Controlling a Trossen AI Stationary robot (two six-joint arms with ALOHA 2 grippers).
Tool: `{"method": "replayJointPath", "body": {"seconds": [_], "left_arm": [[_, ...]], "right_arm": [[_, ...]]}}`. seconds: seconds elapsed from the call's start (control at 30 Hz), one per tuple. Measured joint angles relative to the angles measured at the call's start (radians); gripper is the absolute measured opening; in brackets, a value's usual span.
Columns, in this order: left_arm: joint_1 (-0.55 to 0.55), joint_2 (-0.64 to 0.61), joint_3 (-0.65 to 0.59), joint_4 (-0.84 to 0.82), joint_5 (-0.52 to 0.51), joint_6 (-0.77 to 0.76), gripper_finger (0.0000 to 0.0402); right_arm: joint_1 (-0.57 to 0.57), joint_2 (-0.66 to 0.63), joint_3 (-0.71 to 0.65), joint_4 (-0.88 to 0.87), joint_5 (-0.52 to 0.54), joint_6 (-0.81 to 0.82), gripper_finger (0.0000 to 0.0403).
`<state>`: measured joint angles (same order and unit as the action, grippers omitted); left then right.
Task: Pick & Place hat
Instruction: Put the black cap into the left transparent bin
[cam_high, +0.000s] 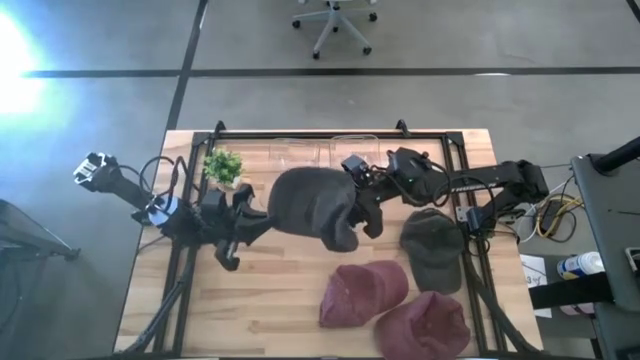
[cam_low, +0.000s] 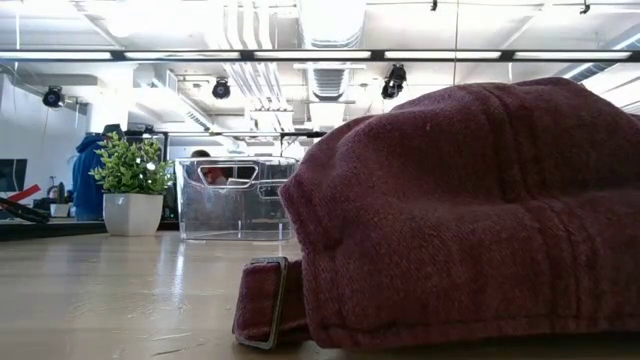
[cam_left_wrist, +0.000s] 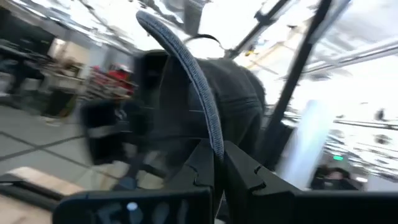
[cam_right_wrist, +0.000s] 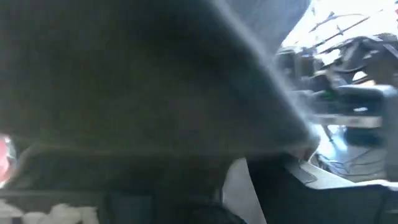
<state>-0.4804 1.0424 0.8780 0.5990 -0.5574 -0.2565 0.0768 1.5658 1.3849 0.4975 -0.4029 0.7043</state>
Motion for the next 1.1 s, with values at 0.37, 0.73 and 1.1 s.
{"method": "replayJointPath", "body": {"seconds": [0.37, 0.73, 1.1], "left_arm": [[0.034, -0.009, -0.006, -0.071, -0.028, 0.040, 0.0010], [0.044, -0.074, -0.018, -0.165, -0.128, 0.110, 0.0010], [0.087, -0.078, -0.018, -0.163, -0.133, 0.095, 0.0010]], "right_arm": [[-0.023, -0.018, 0.000, -0.035, -0.021, -0.004, 0.0173], [-0.043, -0.116, 0.004, -0.145, -0.081, -0.015, 0.0173], [-0.048, -0.214, 0.001, -0.633, 0.413, -0.215, 0.0173]]}}
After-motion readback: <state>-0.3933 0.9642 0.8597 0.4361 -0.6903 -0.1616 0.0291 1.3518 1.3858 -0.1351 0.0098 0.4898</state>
